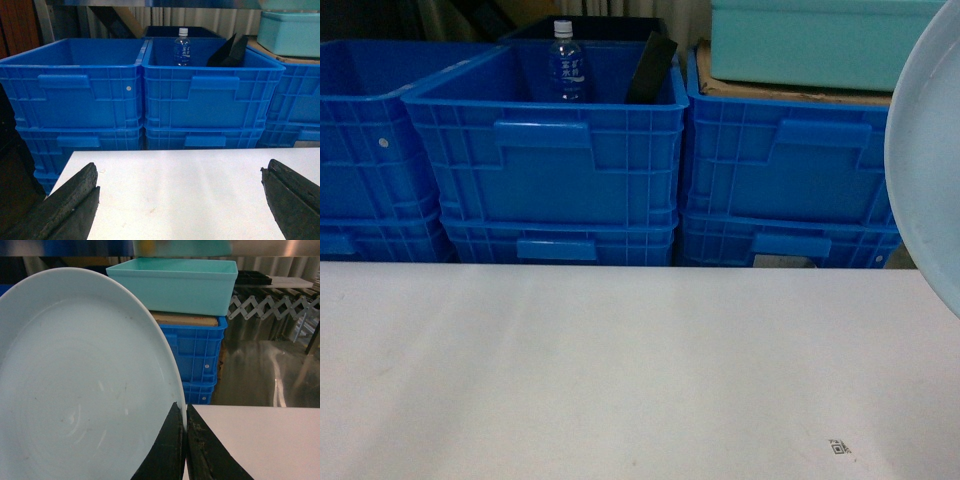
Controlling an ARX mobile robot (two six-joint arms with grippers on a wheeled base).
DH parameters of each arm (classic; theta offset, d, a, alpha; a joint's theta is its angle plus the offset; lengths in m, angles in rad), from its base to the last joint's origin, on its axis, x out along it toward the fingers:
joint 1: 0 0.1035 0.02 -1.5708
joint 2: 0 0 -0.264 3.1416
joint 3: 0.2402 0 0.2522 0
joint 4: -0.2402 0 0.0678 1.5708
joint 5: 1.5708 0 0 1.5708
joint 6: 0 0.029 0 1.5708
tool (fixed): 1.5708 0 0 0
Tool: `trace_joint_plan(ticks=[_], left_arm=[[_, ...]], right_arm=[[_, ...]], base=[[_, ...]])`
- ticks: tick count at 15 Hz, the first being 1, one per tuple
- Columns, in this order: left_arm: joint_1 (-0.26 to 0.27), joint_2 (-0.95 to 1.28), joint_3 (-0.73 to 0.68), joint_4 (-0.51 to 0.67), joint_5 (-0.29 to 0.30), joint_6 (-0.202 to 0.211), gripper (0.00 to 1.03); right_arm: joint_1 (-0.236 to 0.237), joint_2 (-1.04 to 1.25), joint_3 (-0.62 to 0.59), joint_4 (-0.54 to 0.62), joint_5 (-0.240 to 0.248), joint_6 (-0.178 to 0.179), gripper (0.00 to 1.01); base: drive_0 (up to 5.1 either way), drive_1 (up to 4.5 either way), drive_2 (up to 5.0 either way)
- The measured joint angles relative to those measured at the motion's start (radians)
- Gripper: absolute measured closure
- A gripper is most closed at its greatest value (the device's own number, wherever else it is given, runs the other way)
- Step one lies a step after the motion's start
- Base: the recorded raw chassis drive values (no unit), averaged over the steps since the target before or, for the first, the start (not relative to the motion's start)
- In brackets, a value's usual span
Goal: Place blue tray on left shelf second layer neatly
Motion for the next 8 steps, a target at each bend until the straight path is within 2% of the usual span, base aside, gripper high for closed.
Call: trace_joint_plan(ticks=[4, 8], left_arm=[[0.0, 0.0, 0.0, 0.0, 0.001, 0.0, 0.05], [0.001, 0.0, 0.0, 0.0, 0.001, 0.0, 0.05]], right_arm=[[0.0, 0.0, 0.0, 0.002, 0.001, 0.0, 0.99], [0.0, 0.0, 0.0, 0.001, 0.001, 0.0, 0.99]], base=[[4.8, -2.47, -2.5], [3.4, -3.97, -4.0]])
